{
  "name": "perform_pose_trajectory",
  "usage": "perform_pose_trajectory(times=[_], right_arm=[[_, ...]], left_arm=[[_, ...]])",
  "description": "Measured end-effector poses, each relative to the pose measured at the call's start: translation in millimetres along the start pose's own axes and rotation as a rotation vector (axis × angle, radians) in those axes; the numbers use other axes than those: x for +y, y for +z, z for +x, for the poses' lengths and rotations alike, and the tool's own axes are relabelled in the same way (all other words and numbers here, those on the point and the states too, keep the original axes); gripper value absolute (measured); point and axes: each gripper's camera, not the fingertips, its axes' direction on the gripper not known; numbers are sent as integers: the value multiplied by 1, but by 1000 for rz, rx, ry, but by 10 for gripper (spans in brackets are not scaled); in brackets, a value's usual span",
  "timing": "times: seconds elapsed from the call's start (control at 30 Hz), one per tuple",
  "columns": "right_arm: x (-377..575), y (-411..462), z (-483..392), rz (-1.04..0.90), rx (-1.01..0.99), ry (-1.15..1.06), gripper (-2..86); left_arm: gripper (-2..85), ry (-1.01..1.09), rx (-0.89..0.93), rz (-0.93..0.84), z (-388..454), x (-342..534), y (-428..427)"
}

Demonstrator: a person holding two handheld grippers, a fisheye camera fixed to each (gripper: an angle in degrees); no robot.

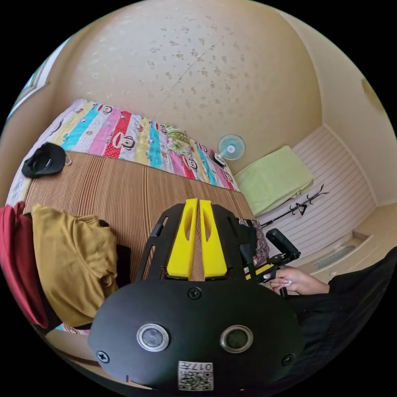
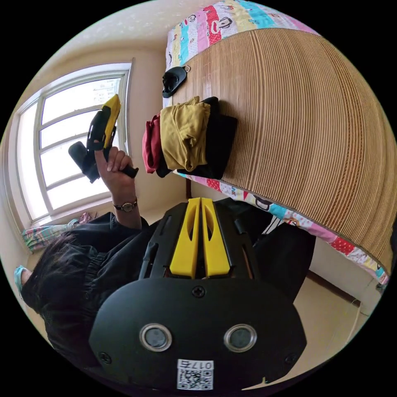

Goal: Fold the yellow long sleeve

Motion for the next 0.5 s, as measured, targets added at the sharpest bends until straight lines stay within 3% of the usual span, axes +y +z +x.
perform_pose_trajectory(times=[0.23, 0.5], right_arm=[[78, -91, 66, 185, 6, 133, 3], [148, -167, 164, 393, -87, 372, 3]], left_arm=[[-10, 213, 11, -210, 141, 9, 111], [-10, 237, -24, -229, 212, 41, 188]])
